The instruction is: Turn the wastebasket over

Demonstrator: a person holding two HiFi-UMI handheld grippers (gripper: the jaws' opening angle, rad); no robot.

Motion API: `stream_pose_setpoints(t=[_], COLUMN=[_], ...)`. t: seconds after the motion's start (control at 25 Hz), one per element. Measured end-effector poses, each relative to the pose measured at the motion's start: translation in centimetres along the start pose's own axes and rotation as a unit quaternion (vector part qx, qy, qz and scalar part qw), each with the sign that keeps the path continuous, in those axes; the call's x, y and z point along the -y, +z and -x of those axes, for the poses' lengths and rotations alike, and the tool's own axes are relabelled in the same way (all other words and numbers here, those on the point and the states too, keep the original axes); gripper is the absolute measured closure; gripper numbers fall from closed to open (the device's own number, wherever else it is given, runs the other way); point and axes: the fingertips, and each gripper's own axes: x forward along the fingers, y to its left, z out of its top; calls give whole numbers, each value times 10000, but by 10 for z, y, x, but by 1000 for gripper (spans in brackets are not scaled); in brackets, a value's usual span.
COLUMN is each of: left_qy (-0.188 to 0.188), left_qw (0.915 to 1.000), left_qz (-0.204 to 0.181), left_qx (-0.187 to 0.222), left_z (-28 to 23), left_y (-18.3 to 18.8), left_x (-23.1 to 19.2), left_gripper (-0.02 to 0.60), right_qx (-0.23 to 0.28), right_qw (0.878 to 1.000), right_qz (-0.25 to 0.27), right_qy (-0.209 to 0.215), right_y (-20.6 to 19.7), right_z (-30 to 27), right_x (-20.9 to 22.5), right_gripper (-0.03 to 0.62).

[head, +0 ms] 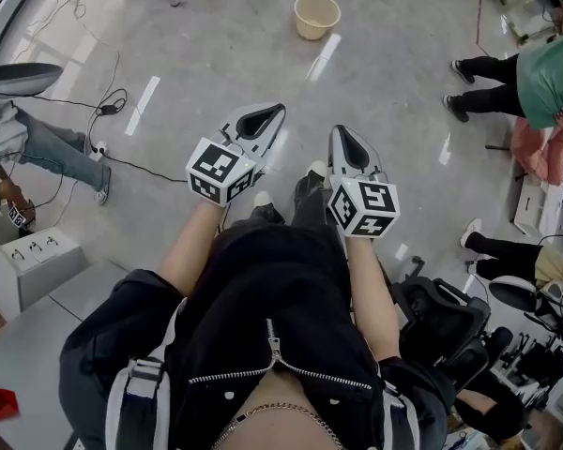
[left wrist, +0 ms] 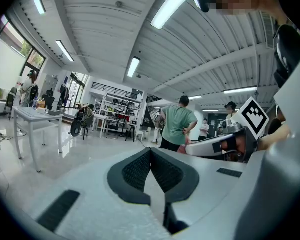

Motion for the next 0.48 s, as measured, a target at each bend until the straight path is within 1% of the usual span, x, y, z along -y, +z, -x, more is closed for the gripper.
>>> stream_pose_setpoints(t=[0.24,0.48], left_qy=[4,153], left_qw=[9999,9998], left_qz=[32,18], left_qx=[-98,-157], left_z=[-9,-19], left_y=[-4,-6], left_x=[-1,-12], left_gripper=[577,578], right_qx=[-74,-128], right_qw=[9999,9997], right_qz=[-83,-116], right_qy=[16,188], right_y=[-2,-2], right_z=[-6,-24], right_x=[9,16], right_gripper=[583,583])
